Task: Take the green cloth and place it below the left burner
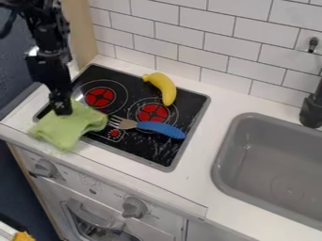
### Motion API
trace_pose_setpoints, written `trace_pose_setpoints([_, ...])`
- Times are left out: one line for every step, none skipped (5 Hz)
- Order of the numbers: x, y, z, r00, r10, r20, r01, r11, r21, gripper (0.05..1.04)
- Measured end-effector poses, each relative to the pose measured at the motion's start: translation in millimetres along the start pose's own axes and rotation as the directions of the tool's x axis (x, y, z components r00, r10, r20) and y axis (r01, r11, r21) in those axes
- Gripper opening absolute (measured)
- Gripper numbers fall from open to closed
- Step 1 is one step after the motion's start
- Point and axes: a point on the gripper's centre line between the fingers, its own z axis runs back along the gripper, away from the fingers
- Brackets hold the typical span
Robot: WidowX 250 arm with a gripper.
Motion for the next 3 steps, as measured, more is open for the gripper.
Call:
trace_pose_setpoints([-1.9, -6.2, 21.1, 1.000, -0.001, -0.010, 0.001, 0.998, -0.058, 0.999])
trace_pose_setpoints([-4.7, -6.5, 28.8, 1.000, -0.004, -0.002, 0.004, 0.997, -0.082, 0.999])
trace_pose_setpoints([-3.1, -7.6, 29.5, 1.000, -0.004, 0.012, 0.005, 0.996, -0.086, 0.999])
